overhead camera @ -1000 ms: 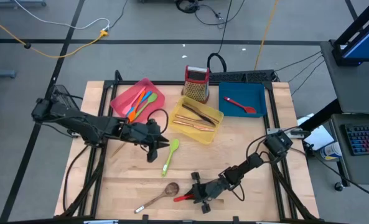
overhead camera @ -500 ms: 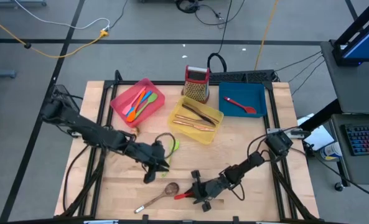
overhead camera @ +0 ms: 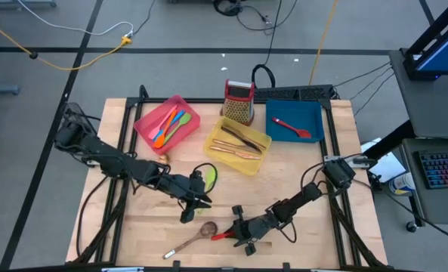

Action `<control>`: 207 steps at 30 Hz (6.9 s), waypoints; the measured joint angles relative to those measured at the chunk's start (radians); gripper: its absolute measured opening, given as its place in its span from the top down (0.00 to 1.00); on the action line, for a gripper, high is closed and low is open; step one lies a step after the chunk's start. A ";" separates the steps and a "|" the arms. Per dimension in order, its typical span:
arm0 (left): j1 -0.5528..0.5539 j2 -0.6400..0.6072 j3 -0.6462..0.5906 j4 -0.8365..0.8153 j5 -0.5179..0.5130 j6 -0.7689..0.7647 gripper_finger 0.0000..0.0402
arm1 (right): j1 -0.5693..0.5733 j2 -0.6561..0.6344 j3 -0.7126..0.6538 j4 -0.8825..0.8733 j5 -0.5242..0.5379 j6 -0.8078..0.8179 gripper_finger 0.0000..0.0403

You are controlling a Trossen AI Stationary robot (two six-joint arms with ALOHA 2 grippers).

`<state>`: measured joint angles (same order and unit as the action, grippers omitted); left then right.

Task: Pick & Place Kitchen Items
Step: Put the red spatula into the red bin

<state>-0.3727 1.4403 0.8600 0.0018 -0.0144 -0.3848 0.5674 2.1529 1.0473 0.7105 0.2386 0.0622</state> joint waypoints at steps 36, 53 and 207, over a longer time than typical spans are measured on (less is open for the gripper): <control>0.059 0.110 -0.001 0.116 0.100 -0.096 0.46 | -0.087 -0.378 0.002 -0.355 0.234 -0.388 0.89; 0.079 0.126 -0.001 0.144 0.094 -0.082 0.46 | -0.109 -0.406 0.002 -0.404 0.229 -0.426 0.89; 0.864 -0.294 -0.271 -0.697 -0.429 0.174 0.76 | -0.029 -0.407 0.002 -0.408 0.336 -0.370 0.68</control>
<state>0.4911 1.1465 0.5888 -0.6952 -0.4438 -0.2111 0.5388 1.7458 1.0489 0.3027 0.5751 -0.3080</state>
